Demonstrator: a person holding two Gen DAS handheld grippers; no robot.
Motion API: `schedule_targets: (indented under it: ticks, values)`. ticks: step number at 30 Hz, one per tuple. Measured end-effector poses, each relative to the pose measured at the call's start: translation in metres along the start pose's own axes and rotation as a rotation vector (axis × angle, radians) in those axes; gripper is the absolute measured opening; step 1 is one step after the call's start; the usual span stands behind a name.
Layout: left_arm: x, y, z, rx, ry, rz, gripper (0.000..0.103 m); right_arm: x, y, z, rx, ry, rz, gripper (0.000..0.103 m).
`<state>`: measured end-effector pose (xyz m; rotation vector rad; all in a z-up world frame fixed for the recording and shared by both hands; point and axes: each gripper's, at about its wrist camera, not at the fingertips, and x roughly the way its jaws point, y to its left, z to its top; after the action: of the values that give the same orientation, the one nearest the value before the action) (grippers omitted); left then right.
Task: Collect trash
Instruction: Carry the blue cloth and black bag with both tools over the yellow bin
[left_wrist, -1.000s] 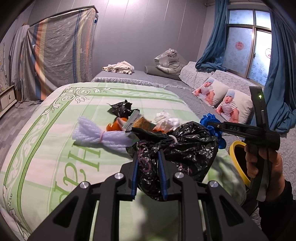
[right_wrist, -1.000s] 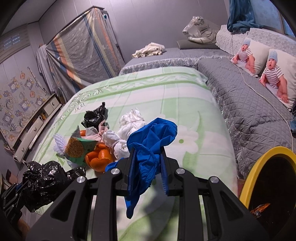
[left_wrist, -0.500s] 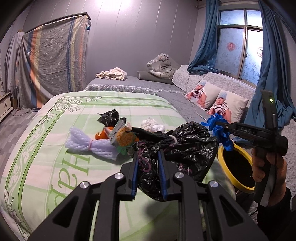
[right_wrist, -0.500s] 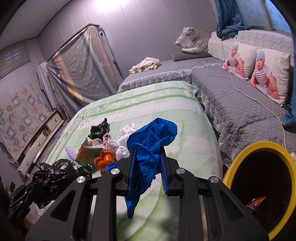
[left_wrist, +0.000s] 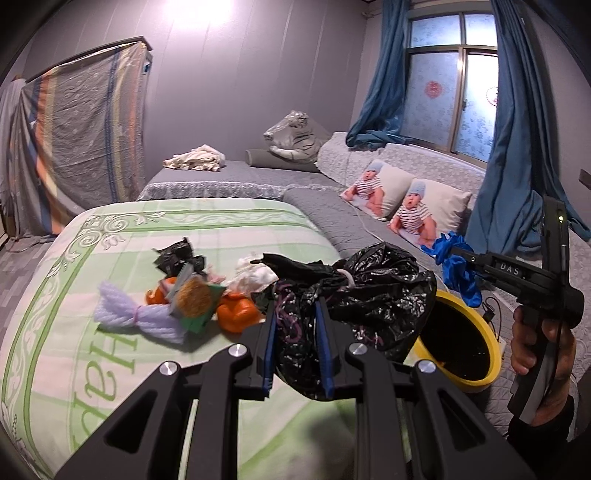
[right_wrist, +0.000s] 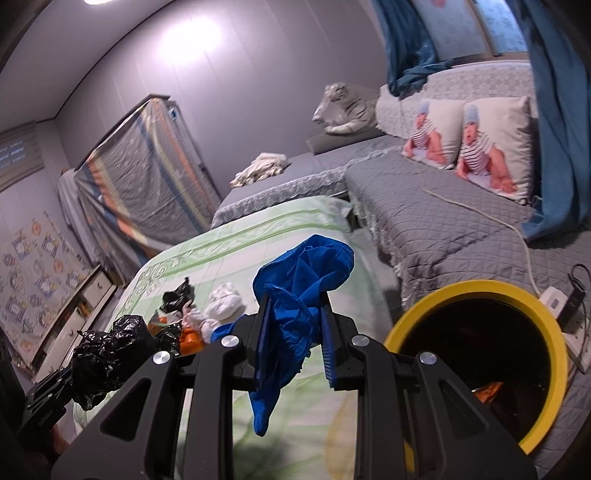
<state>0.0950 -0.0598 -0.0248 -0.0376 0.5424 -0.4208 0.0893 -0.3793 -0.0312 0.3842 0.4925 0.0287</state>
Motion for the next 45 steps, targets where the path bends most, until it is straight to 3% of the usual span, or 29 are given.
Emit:
schedule_targets:
  ticks: [12,25,45]
  values:
    - [0.028,-0.053,0.017,0.086,0.016,-0.097,0.018,-0.030,-0.052,0.005,0.058,-0.062,-0.090,0.023]
    - [0.068,-0.115,0.029,0.173,0.043,-0.206,0.018,-0.035,-0.097,0.012,0.092,-0.081,-0.171,0.023]
    - [0.112,-0.173,0.016,0.262,0.119,-0.295,0.018,-0.032,-0.152,0.000,0.157,-0.069,-0.256,0.023]
